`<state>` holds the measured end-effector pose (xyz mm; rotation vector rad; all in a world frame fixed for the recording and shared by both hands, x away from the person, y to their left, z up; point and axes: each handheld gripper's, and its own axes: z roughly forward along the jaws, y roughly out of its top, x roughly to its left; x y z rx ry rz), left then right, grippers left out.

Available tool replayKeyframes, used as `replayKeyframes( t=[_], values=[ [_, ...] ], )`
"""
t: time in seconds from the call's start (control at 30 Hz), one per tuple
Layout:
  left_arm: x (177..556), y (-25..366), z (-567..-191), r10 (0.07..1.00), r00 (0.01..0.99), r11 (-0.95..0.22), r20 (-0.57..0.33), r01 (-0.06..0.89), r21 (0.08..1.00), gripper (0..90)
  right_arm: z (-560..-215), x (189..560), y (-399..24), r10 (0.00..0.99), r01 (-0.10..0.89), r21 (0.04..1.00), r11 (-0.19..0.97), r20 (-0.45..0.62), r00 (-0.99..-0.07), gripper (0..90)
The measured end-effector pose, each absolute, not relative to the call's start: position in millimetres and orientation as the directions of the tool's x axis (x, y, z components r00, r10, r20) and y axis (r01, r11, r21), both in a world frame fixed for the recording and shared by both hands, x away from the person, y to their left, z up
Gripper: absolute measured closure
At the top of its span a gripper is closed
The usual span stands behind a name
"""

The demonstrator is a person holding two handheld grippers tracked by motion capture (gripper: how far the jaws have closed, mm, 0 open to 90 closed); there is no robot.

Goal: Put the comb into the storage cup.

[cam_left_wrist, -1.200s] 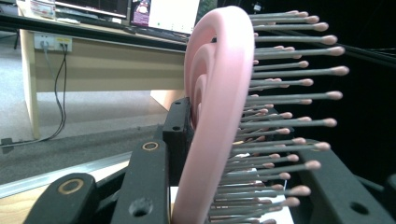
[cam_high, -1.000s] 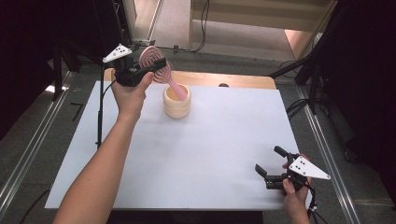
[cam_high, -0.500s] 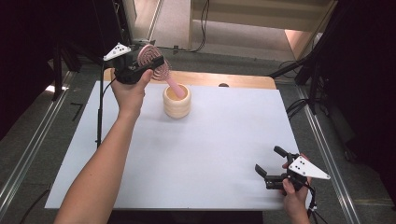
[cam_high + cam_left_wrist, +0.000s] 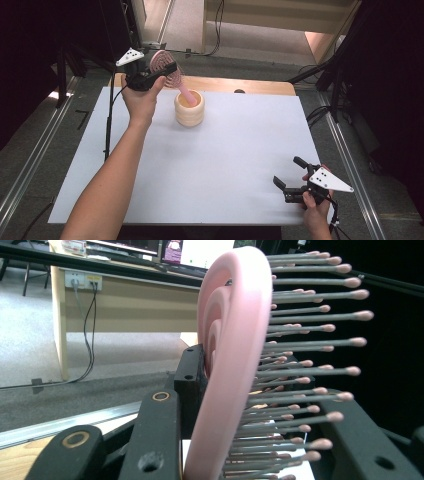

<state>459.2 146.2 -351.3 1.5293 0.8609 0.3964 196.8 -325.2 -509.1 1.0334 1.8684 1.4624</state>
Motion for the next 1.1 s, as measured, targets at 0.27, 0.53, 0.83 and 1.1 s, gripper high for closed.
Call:
replayKeyframes(
  t=[0.27, 0.53, 0.83, 1.1],
  values=[
    [460.3, 144.6, -355.9, 0.717, 0.656, 0.046, -0.235, 0.293, 0.955, 63.4, -509.1, 196.7, -325.2, 0.831, 0.236, 0.965, 0.113, 0.039, -0.555, 0.0],
    [462.6, 143.5, -360.5, 0.719, 0.652, 0.04, -0.241, 0.307, 0.951, 63.3, -509.4, 196.8, -324.9, 0.83, 0.239, 0.964, 0.113, 0.04, -0.556, 0.0],
    [464.4, 142.2, -364.9, 0.721, 0.648, 0.037, -0.244, 0.315, 0.948, 63.4, -509.6, 196.9, -324.8, 0.83, 0.241, 0.964, 0.112, 0.043, -0.556, 0.0],
    [466.2, 138.1, -372.7, 0.721, 0.648, 0.024, -0.245, 0.33, 0.944, 63.3, -509.8, 197.1, -324.6, 0.829, 0.242, 0.964, 0.112, 0.043, -0.557, 0.0]
  ],
)
